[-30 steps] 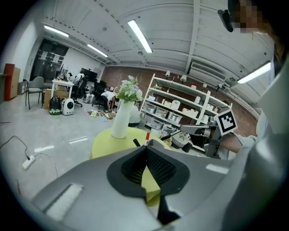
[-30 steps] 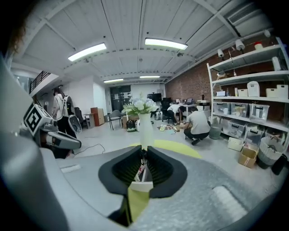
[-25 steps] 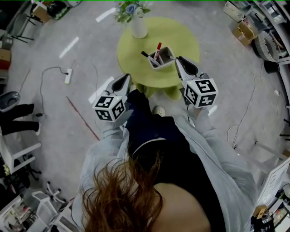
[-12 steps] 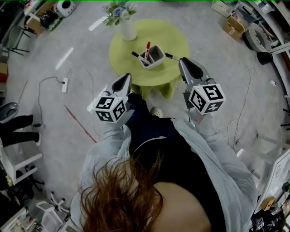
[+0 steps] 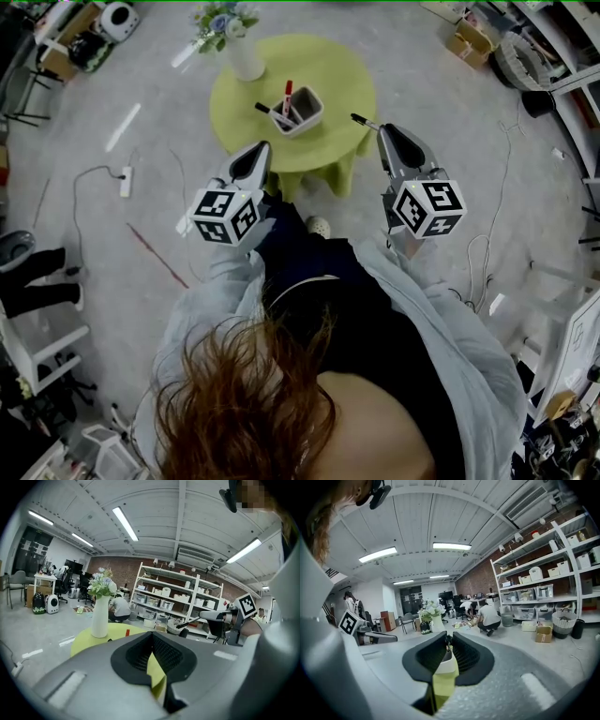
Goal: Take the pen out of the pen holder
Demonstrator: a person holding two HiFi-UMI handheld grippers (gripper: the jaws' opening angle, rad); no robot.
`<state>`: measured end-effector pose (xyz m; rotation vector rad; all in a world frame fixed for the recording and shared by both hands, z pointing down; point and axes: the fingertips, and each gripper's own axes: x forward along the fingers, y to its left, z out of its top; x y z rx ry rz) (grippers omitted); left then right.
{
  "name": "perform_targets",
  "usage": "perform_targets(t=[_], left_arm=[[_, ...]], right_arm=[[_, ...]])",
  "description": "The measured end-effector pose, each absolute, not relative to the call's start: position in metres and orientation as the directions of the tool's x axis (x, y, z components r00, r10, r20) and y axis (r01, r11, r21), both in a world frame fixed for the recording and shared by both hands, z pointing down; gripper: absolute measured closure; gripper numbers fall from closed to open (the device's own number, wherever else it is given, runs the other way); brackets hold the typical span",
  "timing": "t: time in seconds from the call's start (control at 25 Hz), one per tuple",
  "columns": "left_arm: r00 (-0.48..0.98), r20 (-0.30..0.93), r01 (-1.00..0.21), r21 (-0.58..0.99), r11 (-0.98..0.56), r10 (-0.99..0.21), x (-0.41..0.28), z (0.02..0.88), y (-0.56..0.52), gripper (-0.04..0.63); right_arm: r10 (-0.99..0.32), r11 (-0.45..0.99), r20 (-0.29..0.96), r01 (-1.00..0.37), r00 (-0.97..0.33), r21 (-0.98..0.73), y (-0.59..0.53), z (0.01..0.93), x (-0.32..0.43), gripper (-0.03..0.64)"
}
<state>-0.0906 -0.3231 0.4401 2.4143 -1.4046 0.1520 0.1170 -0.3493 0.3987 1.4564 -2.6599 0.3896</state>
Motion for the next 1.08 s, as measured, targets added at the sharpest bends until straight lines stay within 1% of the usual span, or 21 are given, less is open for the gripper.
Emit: perform_targets(t=[0.24,0.72,1.08], left_arm=[[0.516,0.271,-0.854,0.235,-0.464,-0.812,-0.084,0.443,-0.321,0.577],[0.49,0.286,-0.868,0.246,-0.432,-0.823,-0.096,0.45,-0.319,0.577],[0.489,0.289,-0.869,0.248,-0.429,-0.823,-0.093,0.45,-0.322,0.577]], right_arm=[[-0.818,0.505,0.206,-0.842,-0.537,-0.189,-0.348,0.404,0.122,0.572],[-0.798,0.526,0.23,-0.83,-0.557,-0.185,-0.353,0.413,0.108,0.572],[-0.797,0.524,0.234,-0.83,-0.557,-0.19,-0.359,0.415,0.112,0.572]])
